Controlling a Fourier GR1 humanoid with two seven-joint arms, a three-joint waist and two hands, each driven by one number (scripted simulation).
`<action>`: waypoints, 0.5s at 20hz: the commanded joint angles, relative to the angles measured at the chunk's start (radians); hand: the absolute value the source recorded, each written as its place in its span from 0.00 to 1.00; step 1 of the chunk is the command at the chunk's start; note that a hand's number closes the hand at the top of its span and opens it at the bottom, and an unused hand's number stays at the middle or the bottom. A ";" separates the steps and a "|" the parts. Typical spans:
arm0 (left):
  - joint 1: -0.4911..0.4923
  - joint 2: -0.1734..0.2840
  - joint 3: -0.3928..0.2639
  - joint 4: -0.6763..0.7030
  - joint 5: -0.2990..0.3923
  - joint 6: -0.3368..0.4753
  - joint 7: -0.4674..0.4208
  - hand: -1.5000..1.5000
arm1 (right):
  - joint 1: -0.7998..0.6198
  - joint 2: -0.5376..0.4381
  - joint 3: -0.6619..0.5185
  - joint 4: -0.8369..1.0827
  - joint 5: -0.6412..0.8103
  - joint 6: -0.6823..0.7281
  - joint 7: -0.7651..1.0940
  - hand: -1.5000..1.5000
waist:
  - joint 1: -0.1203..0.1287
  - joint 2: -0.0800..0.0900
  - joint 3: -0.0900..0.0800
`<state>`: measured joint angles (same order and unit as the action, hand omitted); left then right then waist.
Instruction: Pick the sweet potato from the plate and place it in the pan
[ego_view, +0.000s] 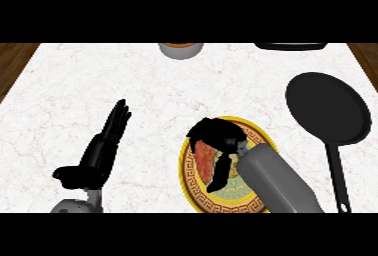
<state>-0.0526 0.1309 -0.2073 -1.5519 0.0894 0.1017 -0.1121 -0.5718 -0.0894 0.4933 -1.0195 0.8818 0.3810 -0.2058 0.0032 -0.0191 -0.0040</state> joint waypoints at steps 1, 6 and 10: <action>0.027 0.007 0.020 -0.014 0.002 -0.031 -0.025 0.50 | -0.019 0.044 -0.030 0.108 0.039 -0.047 -0.046 1.00 | 0.005 0.020 0.004; 0.038 -0.021 -0.001 -0.056 -0.024 -0.014 0.016 0.50 | 0.015 0.027 -0.100 -0.004 0.049 -0.110 -0.043 1.00 | 0.002 0.019 0.004; 0.035 -0.029 0.005 -0.008 -0.027 -0.015 -0.021 0.50 | 0.099 -0.020 -0.147 -0.200 0.023 -0.192 -0.030 1.00 | -0.011 0.016 0.004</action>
<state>-0.0398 0.1049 -0.2015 -1.5587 0.0618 0.0954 -0.1166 -0.5189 -0.0751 0.3989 -1.1139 0.9235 0.2314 -0.2330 -0.0002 -0.0073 -0.0003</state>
